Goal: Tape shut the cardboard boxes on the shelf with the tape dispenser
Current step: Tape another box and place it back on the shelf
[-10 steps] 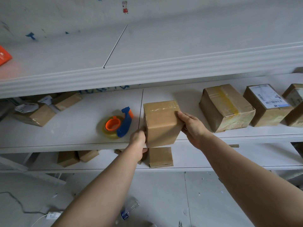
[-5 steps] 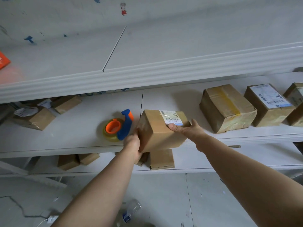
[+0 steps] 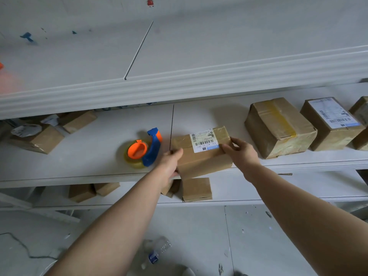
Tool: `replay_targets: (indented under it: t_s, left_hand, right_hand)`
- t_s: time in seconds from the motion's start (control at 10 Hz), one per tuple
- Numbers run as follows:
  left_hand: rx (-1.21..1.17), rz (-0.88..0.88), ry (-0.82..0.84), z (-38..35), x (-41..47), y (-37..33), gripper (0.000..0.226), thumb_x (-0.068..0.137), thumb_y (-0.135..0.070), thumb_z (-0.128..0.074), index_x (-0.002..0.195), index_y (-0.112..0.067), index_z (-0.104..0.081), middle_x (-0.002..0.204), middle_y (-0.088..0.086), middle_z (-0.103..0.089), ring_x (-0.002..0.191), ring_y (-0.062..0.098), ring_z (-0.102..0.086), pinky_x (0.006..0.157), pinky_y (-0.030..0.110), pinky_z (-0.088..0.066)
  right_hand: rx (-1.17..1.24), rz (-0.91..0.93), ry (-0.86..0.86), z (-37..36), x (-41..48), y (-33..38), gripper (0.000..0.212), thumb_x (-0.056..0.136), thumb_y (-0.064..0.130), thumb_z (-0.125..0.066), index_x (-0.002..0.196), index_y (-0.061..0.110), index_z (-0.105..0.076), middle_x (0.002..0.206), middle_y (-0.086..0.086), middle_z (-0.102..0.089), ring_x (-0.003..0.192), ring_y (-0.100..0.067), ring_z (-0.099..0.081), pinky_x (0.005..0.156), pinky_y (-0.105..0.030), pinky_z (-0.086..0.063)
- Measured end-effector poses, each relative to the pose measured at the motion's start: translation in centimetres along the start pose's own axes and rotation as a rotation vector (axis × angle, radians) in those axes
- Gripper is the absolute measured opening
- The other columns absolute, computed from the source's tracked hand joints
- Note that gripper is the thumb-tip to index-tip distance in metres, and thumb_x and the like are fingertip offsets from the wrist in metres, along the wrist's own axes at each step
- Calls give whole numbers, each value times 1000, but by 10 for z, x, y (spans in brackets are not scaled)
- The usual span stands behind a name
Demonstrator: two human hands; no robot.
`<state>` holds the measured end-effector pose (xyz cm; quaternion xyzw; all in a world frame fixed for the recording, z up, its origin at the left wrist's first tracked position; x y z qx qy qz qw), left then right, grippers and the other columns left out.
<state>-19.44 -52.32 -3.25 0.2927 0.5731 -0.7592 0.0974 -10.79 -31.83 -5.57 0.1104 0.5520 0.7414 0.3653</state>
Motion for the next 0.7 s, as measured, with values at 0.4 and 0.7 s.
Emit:
replay_targets:
  t_s: [0.4,0.7]
  left_hand:
    - [396,-121,9,4,24,-11,73,94,-32,-55,146,-51,-8,146,-7,-37,107,24,-58,51,32,-54]
    - [78,-50,14,-41,40,-20,26,87,-28,-66,105,-12,-56,99,10,-69,72,19,-68,59,38,-60]
  right_hand:
    - [116,-158,47,-17,16,-5,57,92,36,-50,146,24,-36,122,-7,-60,102,-28,-63,89,-37,-49]
    - [-2,-101,-102,-27,14,20,27,86,30,-63,112,25,-58,99,0,-68,86,-20,-65,77,-34,-53]
Point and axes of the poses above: each hand's wrist, its own x-axis towards the middle knuckle, its own z-axis out of the back of the hand, y = z × x, the point moved 3 cm from there along x, towards the middle knuckle
